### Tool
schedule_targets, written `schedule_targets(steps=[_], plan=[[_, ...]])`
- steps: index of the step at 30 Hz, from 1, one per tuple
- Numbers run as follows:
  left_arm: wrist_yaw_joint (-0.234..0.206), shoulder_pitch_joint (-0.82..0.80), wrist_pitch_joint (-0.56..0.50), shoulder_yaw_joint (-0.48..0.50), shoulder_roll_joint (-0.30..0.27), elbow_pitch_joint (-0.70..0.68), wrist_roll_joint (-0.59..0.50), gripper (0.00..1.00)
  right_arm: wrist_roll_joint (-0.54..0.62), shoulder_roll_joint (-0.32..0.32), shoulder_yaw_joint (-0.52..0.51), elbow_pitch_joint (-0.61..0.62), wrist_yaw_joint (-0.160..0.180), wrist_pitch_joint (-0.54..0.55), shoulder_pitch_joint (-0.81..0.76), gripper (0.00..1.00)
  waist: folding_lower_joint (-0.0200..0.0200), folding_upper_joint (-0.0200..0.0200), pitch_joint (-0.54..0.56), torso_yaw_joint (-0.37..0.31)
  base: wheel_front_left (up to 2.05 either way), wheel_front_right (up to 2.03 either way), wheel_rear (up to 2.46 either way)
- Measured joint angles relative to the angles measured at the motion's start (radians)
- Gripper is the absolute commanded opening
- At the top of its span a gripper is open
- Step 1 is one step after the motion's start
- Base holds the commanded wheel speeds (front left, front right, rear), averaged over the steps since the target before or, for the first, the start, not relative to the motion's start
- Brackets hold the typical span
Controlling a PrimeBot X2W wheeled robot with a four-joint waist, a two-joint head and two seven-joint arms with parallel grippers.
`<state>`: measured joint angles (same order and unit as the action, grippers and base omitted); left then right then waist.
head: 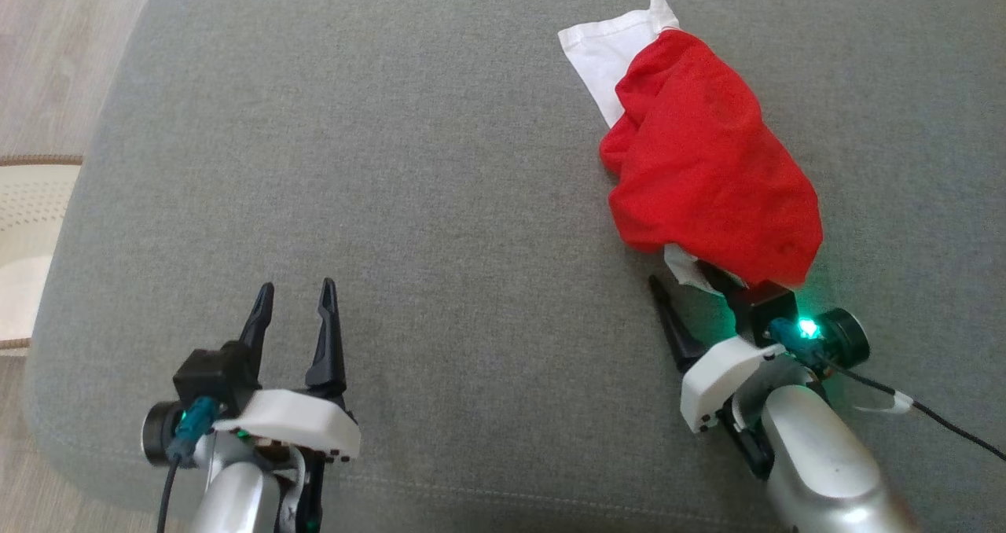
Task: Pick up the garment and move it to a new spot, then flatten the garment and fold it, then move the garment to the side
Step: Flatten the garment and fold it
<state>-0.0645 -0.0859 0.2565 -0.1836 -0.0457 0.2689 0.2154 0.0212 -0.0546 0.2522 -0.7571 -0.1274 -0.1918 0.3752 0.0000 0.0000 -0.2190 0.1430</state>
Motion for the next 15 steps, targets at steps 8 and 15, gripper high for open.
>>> schedule_targets(steps=[8, 15], plan=[[0.0, 0.001, 0.0, 0.006, 0.0, 0.013, 0.0, 1.0, -0.028, -0.001, 0.034, -0.011, 0.0, 0.002, 0.005, 0.0, 0.0, 0.0, 0.021, -0.009, 0.0, 0.0, 0.0], [0.003, 0.01, 0.0, -0.002, 0.0, 0.019, 0.0, 1.0, -0.145, -0.003, 0.2, 0.146, 0.0, -0.045, 0.013, 0.0, 0.0, 0.0, 0.075, -0.028, 0.0, 0.0, 0.0]])
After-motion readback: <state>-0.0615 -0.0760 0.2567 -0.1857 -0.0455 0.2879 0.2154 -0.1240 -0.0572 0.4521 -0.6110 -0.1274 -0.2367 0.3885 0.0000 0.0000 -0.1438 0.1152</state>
